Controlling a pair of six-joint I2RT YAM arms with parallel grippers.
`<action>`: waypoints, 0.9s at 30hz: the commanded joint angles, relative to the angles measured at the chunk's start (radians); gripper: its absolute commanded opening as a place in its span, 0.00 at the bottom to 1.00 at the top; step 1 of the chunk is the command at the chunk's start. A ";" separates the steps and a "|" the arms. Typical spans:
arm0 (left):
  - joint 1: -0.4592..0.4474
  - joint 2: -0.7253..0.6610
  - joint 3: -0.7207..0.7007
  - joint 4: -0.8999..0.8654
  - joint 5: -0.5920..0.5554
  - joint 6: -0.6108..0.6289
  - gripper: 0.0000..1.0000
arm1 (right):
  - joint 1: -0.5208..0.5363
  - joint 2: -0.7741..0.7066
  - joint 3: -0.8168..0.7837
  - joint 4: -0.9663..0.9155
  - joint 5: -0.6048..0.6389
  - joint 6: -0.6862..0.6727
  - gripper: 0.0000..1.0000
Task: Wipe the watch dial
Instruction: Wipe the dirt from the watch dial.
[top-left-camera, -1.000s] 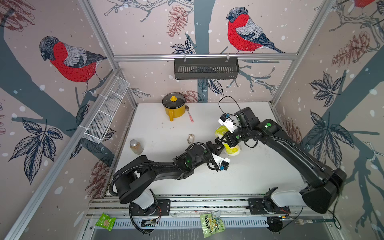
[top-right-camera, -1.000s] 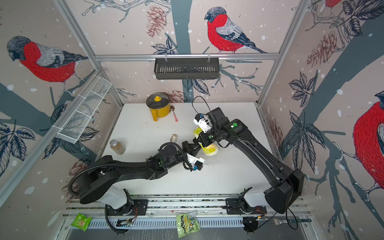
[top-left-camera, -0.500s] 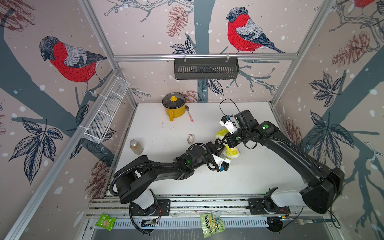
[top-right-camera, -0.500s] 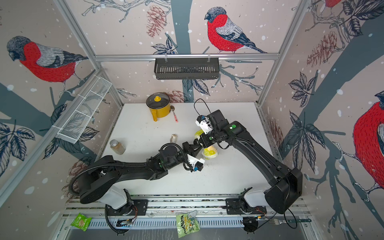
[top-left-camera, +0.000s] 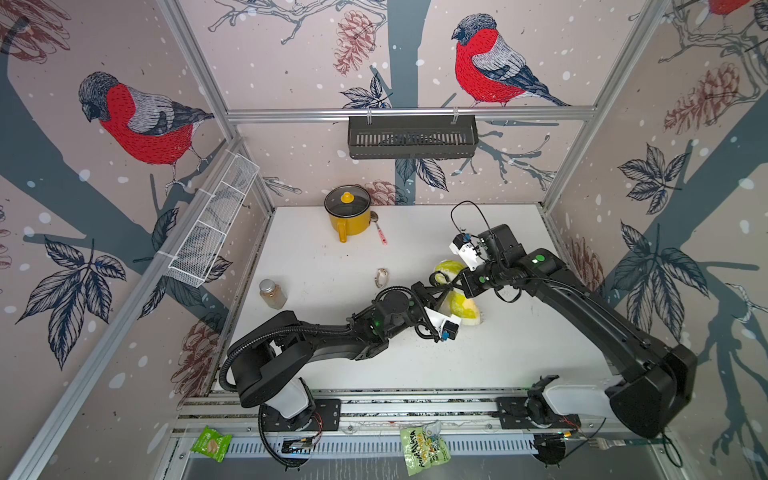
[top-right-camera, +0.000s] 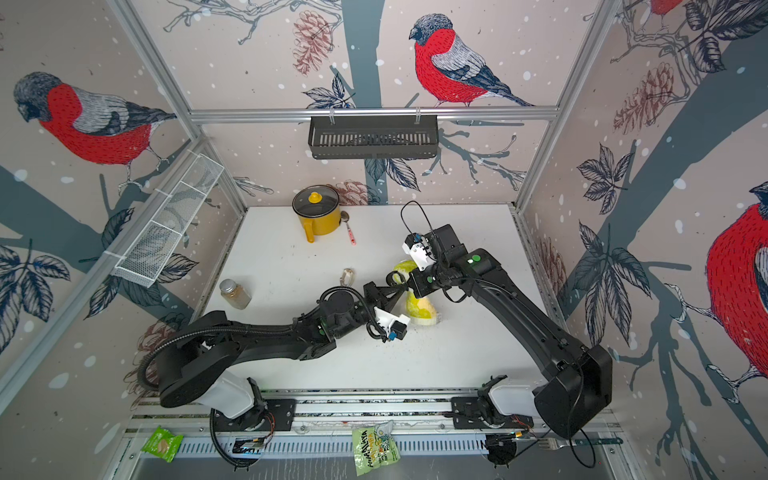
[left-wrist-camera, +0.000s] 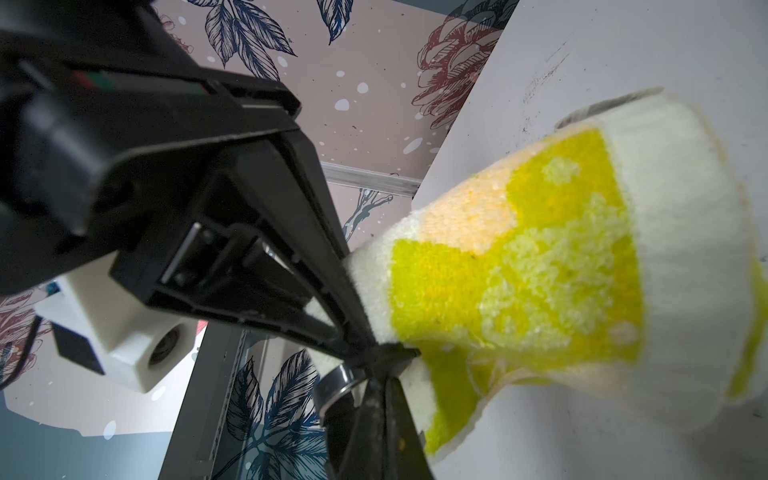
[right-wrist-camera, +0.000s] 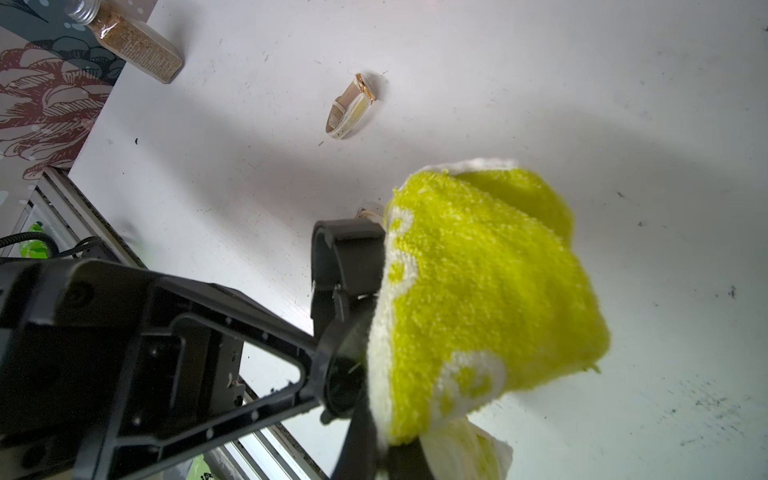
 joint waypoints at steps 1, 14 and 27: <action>-0.004 -0.004 0.007 0.088 0.004 0.012 0.00 | -0.020 -0.023 -0.012 -0.009 -0.014 0.004 0.04; -0.012 -0.016 0.007 0.037 0.018 0.007 0.00 | -0.134 -0.134 -0.052 0.018 -0.018 0.030 0.04; -0.013 -0.024 0.005 0.023 0.022 0.007 0.00 | -0.148 -0.215 -0.009 0.065 -0.269 0.048 0.05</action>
